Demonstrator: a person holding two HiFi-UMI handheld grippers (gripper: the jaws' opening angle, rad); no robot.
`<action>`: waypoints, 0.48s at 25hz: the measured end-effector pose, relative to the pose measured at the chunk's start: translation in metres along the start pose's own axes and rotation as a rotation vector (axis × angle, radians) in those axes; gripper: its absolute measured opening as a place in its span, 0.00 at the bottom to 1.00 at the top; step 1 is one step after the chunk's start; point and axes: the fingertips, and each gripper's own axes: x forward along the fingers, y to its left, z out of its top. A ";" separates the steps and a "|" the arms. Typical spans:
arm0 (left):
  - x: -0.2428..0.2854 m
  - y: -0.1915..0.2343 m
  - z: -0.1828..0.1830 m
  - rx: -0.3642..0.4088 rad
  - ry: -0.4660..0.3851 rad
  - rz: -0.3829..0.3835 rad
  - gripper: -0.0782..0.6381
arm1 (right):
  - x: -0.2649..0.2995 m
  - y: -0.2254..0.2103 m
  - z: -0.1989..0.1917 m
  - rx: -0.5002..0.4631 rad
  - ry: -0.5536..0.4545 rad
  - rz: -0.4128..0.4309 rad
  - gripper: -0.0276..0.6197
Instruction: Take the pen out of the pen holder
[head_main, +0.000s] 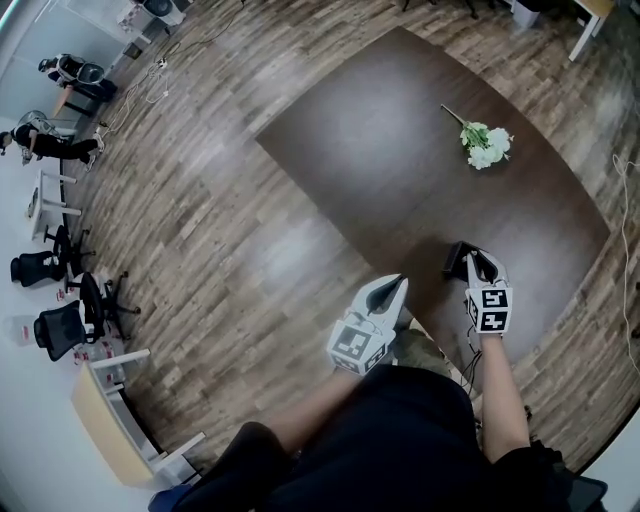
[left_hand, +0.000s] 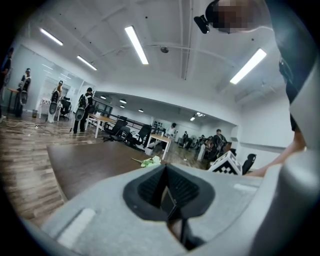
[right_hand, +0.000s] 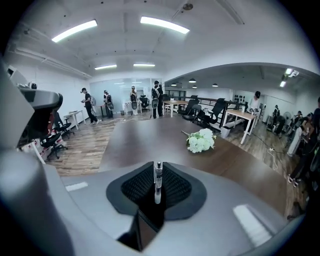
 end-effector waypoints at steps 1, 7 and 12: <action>-0.002 0.000 0.004 0.006 -0.006 -0.007 0.11 | -0.009 -0.002 0.005 0.019 -0.020 -0.011 0.13; -0.007 -0.011 0.020 0.026 -0.029 -0.055 0.11 | -0.070 -0.017 0.034 0.181 -0.133 -0.076 0.13; 0.006 -0.023 0.041 0.054 -0.056 -0.096 0.11 | -0.126 -0.024 0.064 0.173 -0.216 -0.152 0.13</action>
